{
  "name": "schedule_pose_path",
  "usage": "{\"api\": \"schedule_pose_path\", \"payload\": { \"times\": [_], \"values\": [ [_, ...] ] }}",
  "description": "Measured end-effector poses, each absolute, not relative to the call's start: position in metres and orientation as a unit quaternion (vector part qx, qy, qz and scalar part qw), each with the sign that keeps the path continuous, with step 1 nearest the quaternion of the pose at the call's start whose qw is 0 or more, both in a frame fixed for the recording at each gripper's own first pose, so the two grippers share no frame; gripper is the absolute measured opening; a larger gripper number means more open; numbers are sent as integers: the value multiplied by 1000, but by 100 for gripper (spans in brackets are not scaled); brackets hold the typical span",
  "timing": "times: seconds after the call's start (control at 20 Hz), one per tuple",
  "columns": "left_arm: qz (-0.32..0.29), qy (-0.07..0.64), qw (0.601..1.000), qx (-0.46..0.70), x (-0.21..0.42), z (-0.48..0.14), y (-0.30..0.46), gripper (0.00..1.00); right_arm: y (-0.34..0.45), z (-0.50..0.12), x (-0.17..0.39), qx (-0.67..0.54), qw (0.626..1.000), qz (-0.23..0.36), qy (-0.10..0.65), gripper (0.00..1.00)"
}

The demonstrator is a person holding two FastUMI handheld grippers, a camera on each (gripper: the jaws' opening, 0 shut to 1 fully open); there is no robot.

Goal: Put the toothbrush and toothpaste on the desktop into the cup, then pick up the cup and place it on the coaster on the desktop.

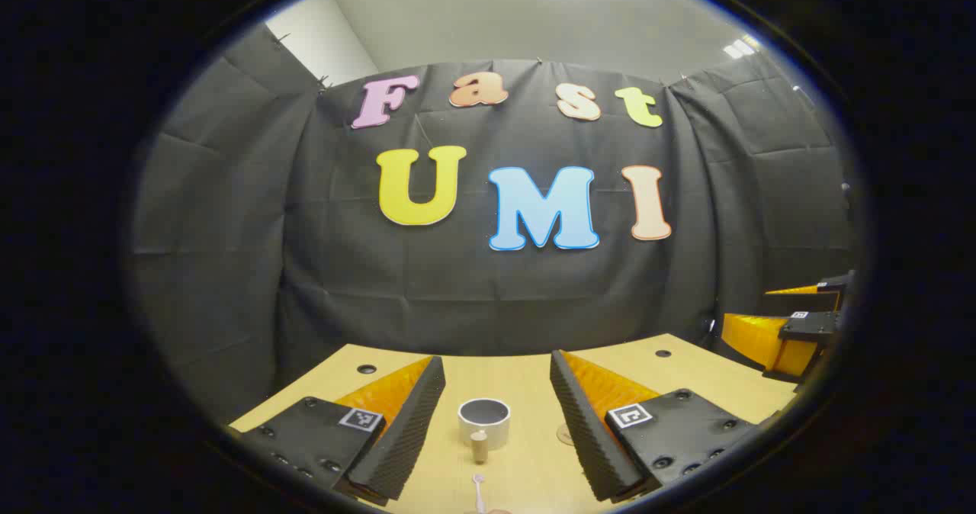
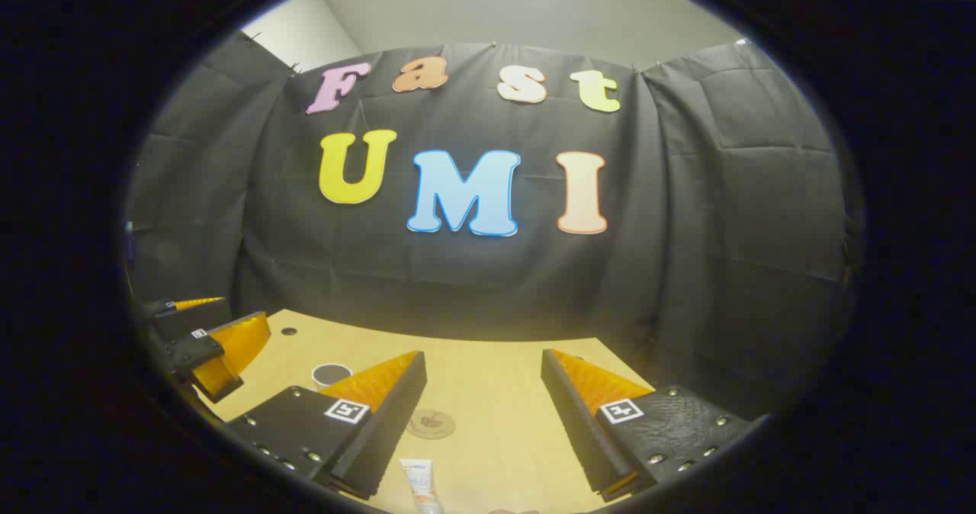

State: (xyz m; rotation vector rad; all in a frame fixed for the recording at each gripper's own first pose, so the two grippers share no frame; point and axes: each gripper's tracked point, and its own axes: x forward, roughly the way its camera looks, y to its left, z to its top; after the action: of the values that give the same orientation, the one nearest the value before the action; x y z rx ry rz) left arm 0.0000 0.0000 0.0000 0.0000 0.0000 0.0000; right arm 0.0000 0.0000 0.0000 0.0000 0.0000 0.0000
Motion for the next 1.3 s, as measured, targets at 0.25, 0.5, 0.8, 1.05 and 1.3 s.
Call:
{"api": "schedule_pose_path", "payload": {
  "times": [0.25,0.5,0.8,1.05,1.3],
  "values": [
    [2,5,1000,-8,20,2,-4,92,1,0,2,-5,1000,5,-3,94],
    [-5,-4,1000,-13,25,15,-11,91,1,1,1,-8,1000,0,-4,94],
    [-2,0,1000,-13,29,14,-5,91,1,6,1,-11,1000,2,-10,94],
    [2,3,1000,-5,28,15,-2,91,2,5,0,-10,1000,4,-11,94],
    [6,22,1000,-4,25,3,0,91,5,3,3,-8,1000,15,0,94]
  ]
}}
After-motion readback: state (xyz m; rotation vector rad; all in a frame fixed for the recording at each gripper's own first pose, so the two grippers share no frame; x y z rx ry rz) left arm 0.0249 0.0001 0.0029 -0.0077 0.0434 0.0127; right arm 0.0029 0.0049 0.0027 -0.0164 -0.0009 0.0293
